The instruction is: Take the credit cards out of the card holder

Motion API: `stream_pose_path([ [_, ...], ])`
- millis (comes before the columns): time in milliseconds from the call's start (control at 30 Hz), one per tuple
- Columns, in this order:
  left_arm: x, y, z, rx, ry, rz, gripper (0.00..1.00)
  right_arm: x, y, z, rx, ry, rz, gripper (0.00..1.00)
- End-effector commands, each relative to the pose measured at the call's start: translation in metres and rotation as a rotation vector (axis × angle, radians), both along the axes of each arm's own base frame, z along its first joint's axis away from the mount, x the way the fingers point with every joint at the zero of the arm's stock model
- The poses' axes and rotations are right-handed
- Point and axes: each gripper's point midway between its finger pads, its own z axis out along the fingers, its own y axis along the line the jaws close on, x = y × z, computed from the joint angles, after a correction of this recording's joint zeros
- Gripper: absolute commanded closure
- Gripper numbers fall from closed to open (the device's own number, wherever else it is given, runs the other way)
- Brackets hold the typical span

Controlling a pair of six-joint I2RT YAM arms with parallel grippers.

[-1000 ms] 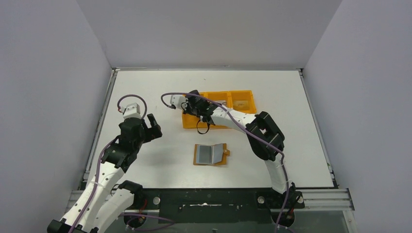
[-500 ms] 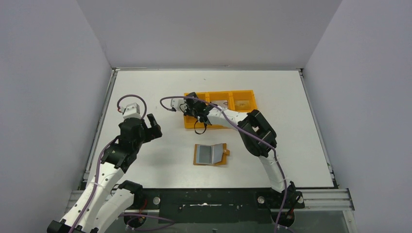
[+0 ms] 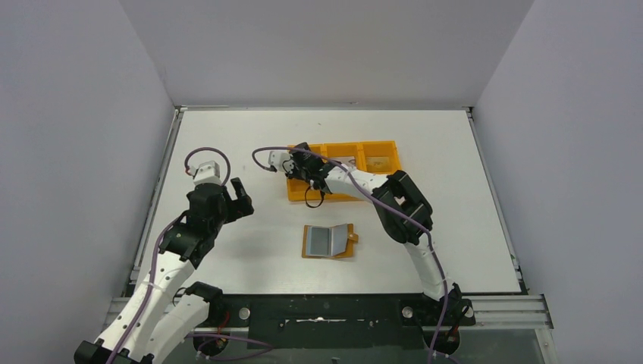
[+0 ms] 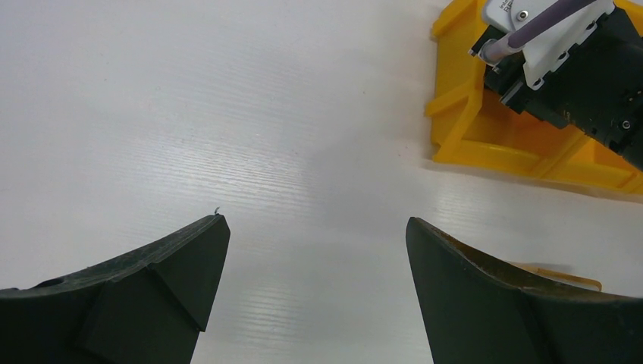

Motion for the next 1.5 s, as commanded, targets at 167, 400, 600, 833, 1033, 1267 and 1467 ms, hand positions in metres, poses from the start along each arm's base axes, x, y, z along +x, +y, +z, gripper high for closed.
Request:
stream_pose_path([
  [167, 0.009, -0.005, 0.016, -0.013, -0.046, -0.022, 0.11, 0.005, 0.0, 0.028, 0.111, -0.003, -0.038, 0.64],
  [400, 0.009, -0.005, 0.016, -0.013, -0.043, -0.024, 0.11, -0.001, 0.009, 0.065, 0.287, 0.014, -0.061, 0.58],
  [600, 0.01, -0.006, 0.015, -0.014, -0.038, -0.028, 0.11, -0.009, 0.002, 0.107, 0.451, 0.011, -0.155, 0.55],
  [833, 0.009, -0.003, 0.018, -0.011, -0.052, -0.015, 0.11, -0.067, -0.018, 0.135, 0.847, 0.254, -0.433, 0.5],
  [1033, 0.009, -0.004, 0.016, -0.011, -0.043, -0.019, 0.11, -0.112, -0.039, 0.107, 1.002, 0.438, -0.673, 0.5],
  [1267, 0.009, -0.001, 0.012, 0.002, -0.024, -0.003, 0.11, -0.139, -0.061, 0.104, 1.088, 0.449, -0.752, 0.48],
  [1467, 0.009, 0.0, 0.013, 0.003, -0.028, 0.002, 0.11, -0.145, -0.067, 0.1, 1.091, 0.458, -0.786, 0.47],
])
